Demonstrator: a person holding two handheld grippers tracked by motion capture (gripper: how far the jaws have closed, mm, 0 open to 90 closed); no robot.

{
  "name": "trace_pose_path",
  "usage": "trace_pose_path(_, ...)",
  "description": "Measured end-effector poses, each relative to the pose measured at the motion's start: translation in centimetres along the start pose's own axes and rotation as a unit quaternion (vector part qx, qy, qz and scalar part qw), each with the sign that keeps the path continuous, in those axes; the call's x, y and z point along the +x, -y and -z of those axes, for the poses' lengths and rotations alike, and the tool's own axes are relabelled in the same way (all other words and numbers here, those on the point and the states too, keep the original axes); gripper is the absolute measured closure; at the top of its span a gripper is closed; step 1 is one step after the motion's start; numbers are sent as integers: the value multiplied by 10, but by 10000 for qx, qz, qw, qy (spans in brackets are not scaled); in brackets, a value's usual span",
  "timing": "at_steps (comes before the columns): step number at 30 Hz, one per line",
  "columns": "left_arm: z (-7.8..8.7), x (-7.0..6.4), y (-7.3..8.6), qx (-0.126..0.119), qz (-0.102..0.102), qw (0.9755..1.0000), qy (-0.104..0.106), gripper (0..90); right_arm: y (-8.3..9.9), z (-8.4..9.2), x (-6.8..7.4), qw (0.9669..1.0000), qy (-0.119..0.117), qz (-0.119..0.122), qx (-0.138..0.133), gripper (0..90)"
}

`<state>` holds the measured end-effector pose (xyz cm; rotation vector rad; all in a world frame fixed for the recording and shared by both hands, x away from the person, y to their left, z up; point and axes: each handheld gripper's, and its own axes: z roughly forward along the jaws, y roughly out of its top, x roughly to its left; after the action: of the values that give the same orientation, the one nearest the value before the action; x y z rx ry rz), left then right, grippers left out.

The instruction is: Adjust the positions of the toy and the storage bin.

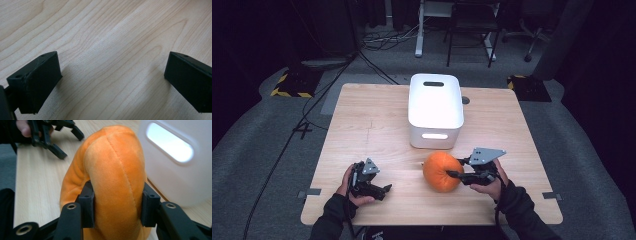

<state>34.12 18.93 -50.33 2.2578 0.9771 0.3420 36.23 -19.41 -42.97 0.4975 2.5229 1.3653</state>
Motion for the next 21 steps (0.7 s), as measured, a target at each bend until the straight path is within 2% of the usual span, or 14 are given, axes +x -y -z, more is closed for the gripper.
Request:
trace_pose_path(1, 0, 0, 0, -3, -2, 10000, 2, 9, 3, 6, -2, 10000, 88, 27, 20, 567)
trace_pose_path(2, 0, 0, 0, -6, -39, 10000, 2, 10, 9, 19, -8, 9996, 289, -1, -30, 575)
trace_pose_path(4, 0, 1, 0, 2, -34, 10000, 32, 10, 11, 23, -10, 9993, 358, -95, -14, 576)
trace_pose_path(5, 0, 1, 0, 4, -49, 10000, 46, 9, 16, 35, -18, 9982, 578, -167, -2, 577)
trace_pose_path(8, -2, 0, -1, 33, -20, 9999, 150, 3, 25, 49, -27, 9963, 795, -331, -14, 576)
trace_pose_path(9, -2, 0, -1, 33, -20, 9999, 150, 3, 25, 49, -27, 9963, 795, -331, -14, 576)
trace_pose_path(11, -2, 1, -2, 14, -91, 9999, 125, 3, 33, 59, -35, 9946, 956, -405, -31, 576)
trace_pose_path(12, -3, 1, -3, 3, -93, 9999, 100, 2, 39, 69, -42, 9919, 1197, -434, 18, 575)
trace_pose_path(14, -2, 1, -3, 20, -92, 9999, 103, 2, 41, 73, -45, 9906, 1283, -465, 45, 574)
trace_pose_path(16, -3, 0, -3, 0, -39, 10000, 81, 4, 50, 86, -55, 9860, 1573, -549, 99, 568)
trace_pose_path(17, -3, 0, -3, 0, -39, 10000, 81, 4, 50, 86, -55, 9860, 1573, -549, 99, 568)
trace_pose_path(19, -3, 0, -3, -15, -42, 10000, 41, 5, 61, 98, -68, 9821, 1725, -761, 20, 566)
trace_pose_path(20, -2, 0, -3, 54, 36, 10000, 55, 5, 64, 101, -73, 9807, 1775, -824, 1, 566)
trace_pose_path(21, -3, 0, -3, 23, -24, 10000, 51, 5, 66, 103, -76, 9797, 1784, -911, -19, 565)
